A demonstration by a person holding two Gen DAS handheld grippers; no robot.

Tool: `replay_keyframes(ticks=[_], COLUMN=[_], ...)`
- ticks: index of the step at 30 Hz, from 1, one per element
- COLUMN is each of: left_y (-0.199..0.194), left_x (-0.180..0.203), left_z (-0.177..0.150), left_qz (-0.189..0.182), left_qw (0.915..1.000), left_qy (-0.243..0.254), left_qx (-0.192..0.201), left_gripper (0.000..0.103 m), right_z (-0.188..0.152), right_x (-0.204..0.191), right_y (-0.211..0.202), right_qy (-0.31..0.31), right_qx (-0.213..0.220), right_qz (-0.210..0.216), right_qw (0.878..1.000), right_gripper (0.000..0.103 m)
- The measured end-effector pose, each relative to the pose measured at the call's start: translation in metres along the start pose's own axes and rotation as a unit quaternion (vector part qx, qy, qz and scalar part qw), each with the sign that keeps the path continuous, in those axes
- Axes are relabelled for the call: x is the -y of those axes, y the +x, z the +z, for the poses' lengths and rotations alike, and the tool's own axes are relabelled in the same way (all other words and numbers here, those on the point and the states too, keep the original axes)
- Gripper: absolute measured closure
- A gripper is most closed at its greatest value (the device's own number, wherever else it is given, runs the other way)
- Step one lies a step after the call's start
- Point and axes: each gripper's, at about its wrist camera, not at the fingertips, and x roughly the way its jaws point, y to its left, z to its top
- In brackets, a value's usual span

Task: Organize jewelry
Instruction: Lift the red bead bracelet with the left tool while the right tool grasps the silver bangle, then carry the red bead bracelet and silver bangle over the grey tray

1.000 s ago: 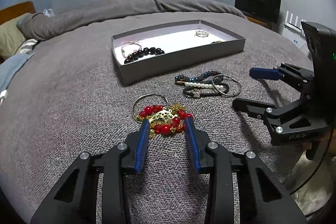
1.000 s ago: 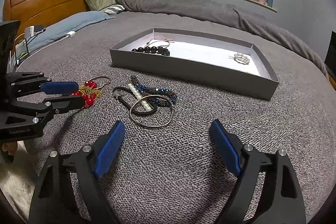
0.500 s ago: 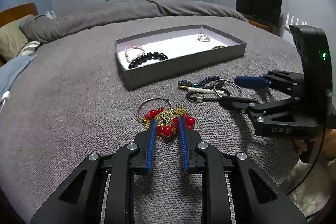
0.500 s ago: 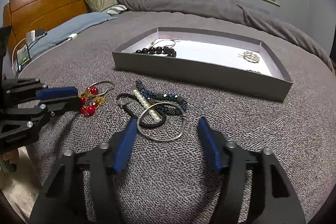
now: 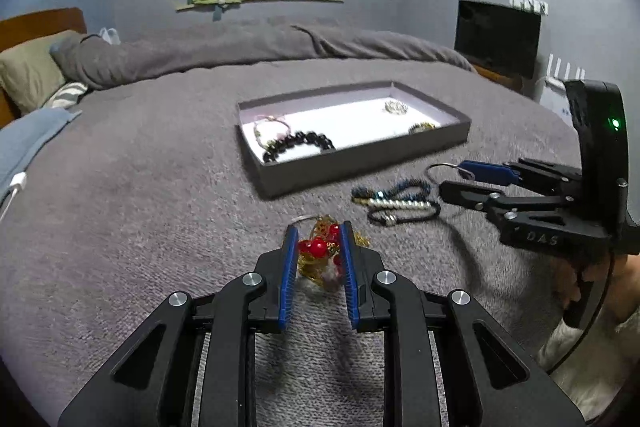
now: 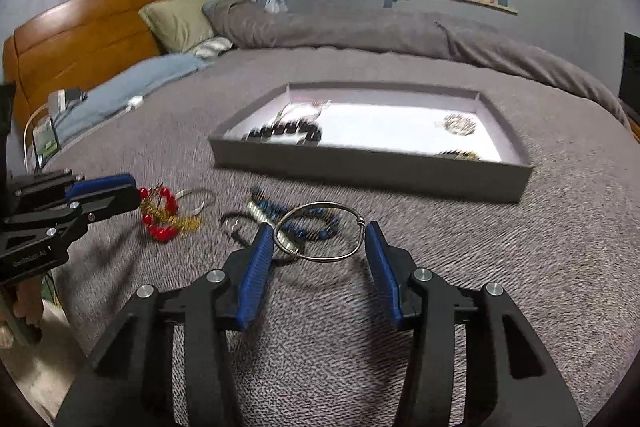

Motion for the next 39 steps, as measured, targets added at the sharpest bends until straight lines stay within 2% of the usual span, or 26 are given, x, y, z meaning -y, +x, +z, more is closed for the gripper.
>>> replay_keyframes(ticks=[4,10,17,24,29,33,39], left_y=[-0.006,-0.011,-0.024,-0.028,-0.017,0.002,0.038], left_x=[-0.009,-0.013,-0.014,-0.017,-0.017,-0.013,-0.009], left_z=[0.004,0.012,0.037,0.069,0.089,0.113,0.139], left_qz=[-0.001,0.008,0.024,0.022,0.014,0.018,0.014], left_qw=[0.9997,0.9992,0.998,0.9964,0.9966,0.9971,0.9971], left_qy=[-0.019,-0.031,-0.027,-0.038,-0.035,-0.016,-0.018], left_qx=[0.013,0.023,0.052,0.073,0.074,0.072,0.073], left_gripper=[0.081,0.081,0.081,0.081,0.081,0.081,0.081], right_z=[0.006,0.008,0.013,0.023,0.036,0.06,0.085], right_x=[0.007,0.017,0.027,0.041,0.057,0.076,0.1], right_y=[-0.011,-0.012,-0.019,-0.028,-0.031,-0.023,0.0], right_qy=[0.008,0.02,0.032,0.04,0.04,0.045,0.046], right_qx=[0.022,0.019,0.028,0.049,0.064,0.079,0.078], right_qz=[-0.006,-0.013,-0.015,-0.027,-0.047,-0.061,-0.069], right_qw=[1.0,1.0,0.999,0.998,0.996,0.994,0.994], right_gripper=[0.056,0.056,0.056,0.056,0.056,0.056,0.056])
